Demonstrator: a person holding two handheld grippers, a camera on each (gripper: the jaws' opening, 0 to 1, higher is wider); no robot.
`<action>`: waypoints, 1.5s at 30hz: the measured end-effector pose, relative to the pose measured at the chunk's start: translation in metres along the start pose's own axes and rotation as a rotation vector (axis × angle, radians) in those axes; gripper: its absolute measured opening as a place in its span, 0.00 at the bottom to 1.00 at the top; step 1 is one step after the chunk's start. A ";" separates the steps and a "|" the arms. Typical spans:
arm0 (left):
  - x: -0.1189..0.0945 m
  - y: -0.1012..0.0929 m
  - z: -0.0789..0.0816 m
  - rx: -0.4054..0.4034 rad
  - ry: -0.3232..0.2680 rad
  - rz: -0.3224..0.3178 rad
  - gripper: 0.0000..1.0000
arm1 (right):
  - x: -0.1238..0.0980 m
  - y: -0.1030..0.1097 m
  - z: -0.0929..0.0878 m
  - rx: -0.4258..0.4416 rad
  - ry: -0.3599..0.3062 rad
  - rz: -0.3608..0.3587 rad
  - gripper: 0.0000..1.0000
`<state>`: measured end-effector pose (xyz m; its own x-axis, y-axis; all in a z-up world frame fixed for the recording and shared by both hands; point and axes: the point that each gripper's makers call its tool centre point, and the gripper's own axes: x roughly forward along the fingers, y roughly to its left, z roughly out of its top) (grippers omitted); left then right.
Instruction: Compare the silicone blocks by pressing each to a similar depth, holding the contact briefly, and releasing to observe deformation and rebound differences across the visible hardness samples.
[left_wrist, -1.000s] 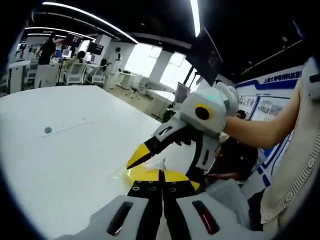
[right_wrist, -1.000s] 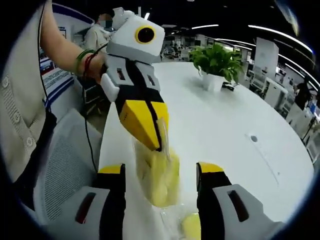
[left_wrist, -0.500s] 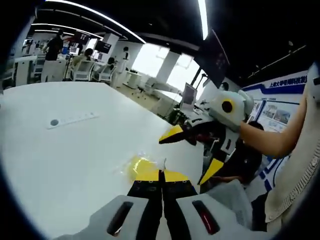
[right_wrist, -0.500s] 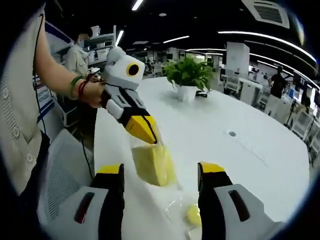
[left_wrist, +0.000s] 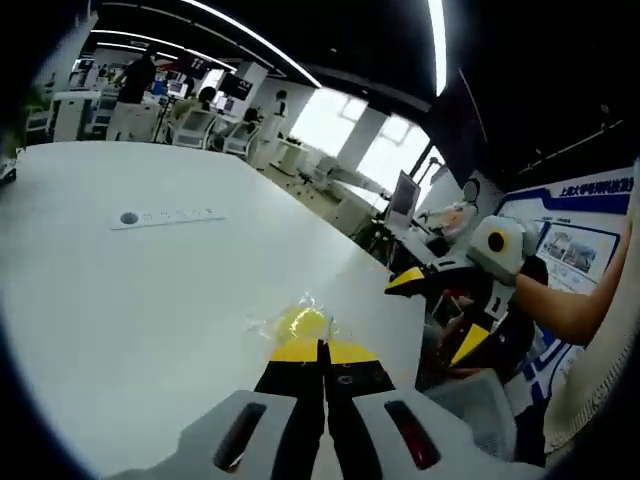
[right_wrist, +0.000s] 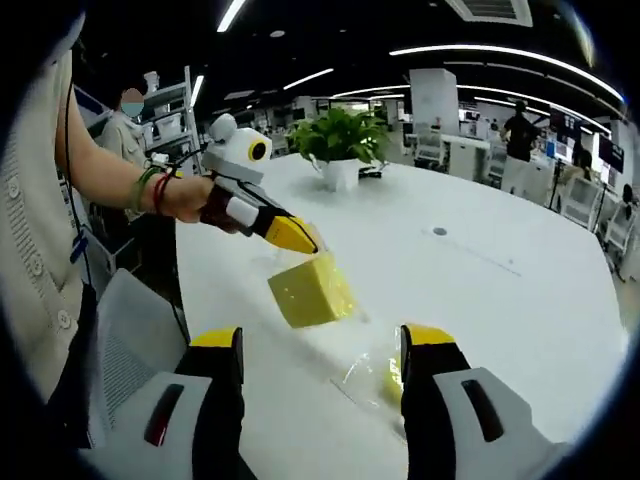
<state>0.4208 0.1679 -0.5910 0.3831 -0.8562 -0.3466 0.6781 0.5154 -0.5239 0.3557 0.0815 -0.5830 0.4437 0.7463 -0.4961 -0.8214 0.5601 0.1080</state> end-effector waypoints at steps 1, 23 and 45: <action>0.001 0.001 0.000 -0.006 0.000 -0.001 0.00 | -0.003 -0.001 -0.001 0.008 0.000 -0.006 0.59; 0.004 0.076 -0.006 -0.281 -0.141 0.124 0.00 | -0.031 -0.009 -0.024 0.071 0.041 -0.098 0.59; -0.005 0.153 -0.041 -0.507 -0.236 0.346 0.00 | -0.042 -0.019 -0.044 0.113 0.098 -0.142 0.56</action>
<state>0.4970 0.2521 -0.7012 0.6926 -0.5926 -0.4112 0.1331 0.6653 -0.7346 0.3373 0.0235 -0.6017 0.5111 0.6215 -0.5938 -0.7051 0.6982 0.1240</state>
